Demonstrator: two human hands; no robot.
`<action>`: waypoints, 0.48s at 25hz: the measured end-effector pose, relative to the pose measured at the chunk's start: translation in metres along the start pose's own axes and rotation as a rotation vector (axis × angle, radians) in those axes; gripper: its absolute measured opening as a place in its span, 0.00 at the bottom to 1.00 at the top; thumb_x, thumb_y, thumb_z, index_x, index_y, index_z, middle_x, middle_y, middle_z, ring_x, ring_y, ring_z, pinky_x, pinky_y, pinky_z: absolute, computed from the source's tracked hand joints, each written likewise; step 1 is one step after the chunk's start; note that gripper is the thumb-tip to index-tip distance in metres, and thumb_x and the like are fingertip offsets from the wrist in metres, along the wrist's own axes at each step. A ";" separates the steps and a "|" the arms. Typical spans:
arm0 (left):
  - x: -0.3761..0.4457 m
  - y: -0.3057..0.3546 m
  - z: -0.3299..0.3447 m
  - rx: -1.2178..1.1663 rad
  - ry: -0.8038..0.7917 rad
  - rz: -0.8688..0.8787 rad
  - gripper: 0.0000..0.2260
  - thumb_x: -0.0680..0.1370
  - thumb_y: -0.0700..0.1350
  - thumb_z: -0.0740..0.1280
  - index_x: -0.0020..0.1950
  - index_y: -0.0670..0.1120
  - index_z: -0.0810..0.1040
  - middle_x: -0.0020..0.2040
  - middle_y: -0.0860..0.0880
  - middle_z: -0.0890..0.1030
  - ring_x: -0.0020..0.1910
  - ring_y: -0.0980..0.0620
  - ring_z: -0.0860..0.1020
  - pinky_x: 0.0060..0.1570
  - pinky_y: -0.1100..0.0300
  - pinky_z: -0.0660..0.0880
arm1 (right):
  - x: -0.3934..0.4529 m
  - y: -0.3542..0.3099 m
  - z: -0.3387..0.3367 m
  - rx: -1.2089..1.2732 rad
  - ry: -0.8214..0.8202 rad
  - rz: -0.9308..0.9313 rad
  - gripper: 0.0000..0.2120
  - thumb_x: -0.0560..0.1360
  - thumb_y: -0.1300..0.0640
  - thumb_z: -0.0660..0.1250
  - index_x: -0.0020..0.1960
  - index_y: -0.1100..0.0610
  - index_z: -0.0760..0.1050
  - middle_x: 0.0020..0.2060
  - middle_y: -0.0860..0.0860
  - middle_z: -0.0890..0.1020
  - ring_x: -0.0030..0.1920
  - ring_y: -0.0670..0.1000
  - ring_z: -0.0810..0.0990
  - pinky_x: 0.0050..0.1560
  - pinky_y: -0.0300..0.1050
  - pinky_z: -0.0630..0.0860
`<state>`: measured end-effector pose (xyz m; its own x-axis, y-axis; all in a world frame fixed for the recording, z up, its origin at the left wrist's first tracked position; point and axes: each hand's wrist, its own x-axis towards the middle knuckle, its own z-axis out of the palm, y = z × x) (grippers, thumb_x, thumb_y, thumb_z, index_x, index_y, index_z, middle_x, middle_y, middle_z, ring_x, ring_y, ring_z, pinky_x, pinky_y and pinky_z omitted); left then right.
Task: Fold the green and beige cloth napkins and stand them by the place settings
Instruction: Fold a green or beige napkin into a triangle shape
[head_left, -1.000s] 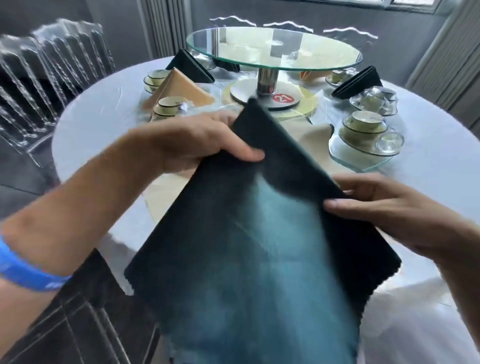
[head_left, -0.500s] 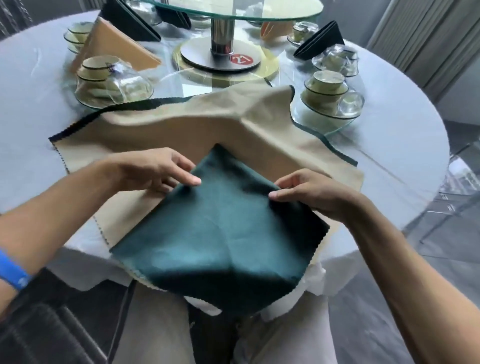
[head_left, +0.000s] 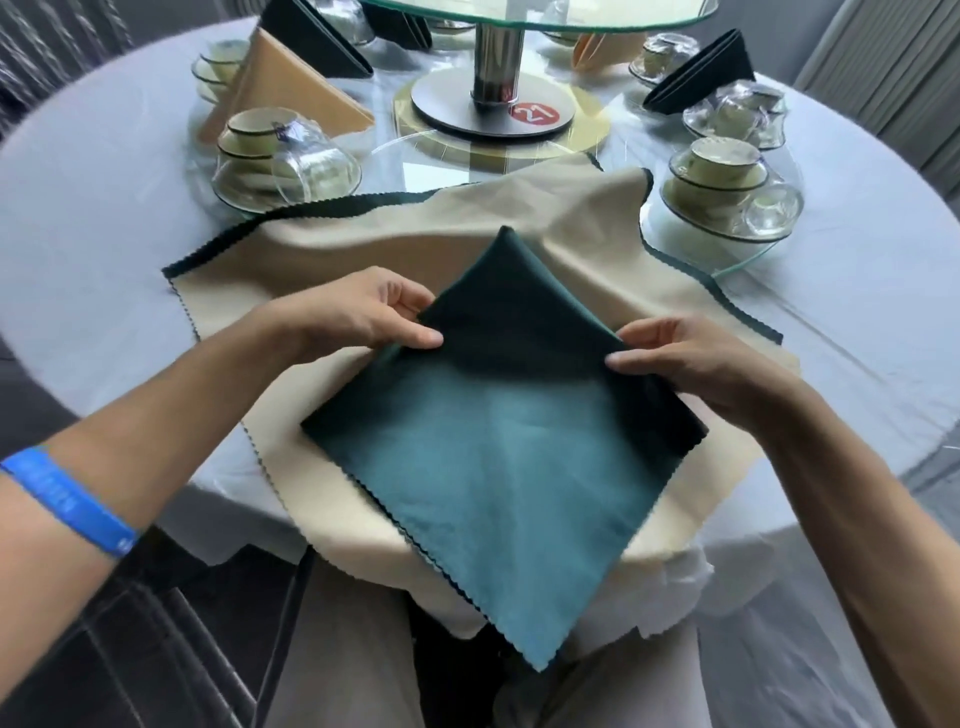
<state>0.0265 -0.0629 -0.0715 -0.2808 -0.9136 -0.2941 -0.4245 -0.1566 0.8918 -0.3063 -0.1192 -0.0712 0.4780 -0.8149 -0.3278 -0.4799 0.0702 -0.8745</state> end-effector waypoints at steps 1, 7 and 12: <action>-0.002 -0.004 -0.001 0.019 -0.010 -0.012 0.11 0.76 0.36 0.71 0.59 0.41 0.82 0.55 0.39 0.84 0.48 0.48 0.81 0.50 0.58 0.78 | 0.000 0.001 -0.001 -0.035 -0.043 0.020 0.07 0.75 0.63 0.70 0.51 0.62 0.83 0.49 0.64 0.84 0.43 0.55 0.81 0.40 0.41 0.76; -0.002 0.005 0.006 0.018 0.198 0.065 0.11 0.75 0.31 0.70 0.56 0.40 0.82 0.50 0.43 0.86 0.47 0.47 0.83 0.58 0.47 0.79 | 0.001 -0.001 -0.002 -0.032 0.078 0.012 0.06 0.72 0.63 0.73 0.49 0.60 0.84 0.48 0.63 0.84 0.41 0.54 0.81 0.38 0.40 0.76; -0.029 0.028 0.013 -0.024 0.186 0.225 0.13 0.75 0.29 0.69 0.55 0.42 0.82 0.50 0.45 0.86 0.48 0.51 0.84 0.53 0.59 0.80 | -0.024 -0.003 -0.009 0.101 0.081 -0.158 0.11 0.71 0.71 0.70 0.50 0.61 0.84 0.48 0.60 0.85 0.45 0.53 0.83 0.48 0.40 0.80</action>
<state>0.0110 -0.0361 -0.0423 -0.2026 -0.9790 -0.0216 -0.3485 0.0515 0.9359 -0.3229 -0.1045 -0.0577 0.4790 -0.8637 -0.1569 -0.3251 -0.0085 -0.9457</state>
